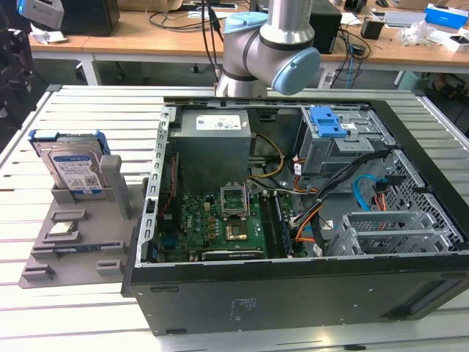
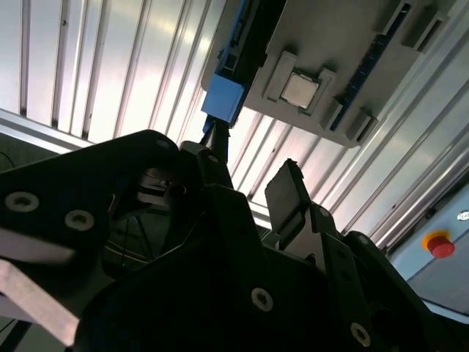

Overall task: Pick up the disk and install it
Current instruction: 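Pick up the disk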

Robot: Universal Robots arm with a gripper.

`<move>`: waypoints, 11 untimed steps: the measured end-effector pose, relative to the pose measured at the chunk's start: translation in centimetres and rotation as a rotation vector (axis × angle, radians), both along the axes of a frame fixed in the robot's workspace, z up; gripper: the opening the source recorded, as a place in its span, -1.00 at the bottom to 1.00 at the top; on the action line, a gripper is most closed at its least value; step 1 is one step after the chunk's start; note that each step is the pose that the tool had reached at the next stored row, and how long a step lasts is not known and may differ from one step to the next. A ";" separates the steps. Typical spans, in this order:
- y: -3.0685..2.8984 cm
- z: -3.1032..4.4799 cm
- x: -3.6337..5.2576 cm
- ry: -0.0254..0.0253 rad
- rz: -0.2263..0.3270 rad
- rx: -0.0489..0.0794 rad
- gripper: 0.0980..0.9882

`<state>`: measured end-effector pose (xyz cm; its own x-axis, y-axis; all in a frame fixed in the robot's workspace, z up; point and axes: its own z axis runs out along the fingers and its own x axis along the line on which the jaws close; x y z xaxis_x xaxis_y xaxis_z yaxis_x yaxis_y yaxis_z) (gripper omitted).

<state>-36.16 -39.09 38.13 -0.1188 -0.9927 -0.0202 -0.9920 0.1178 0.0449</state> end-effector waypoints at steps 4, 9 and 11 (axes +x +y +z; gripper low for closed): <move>0.00 -0.32 0.02 0.0000 0.000 0.000 -0.14; 0.00 -0.92 0.07 -0.0001 0.000 0.000 -0.14; 0.00 -1.18 0.08 -0.0001 0.000 0.000 -0.14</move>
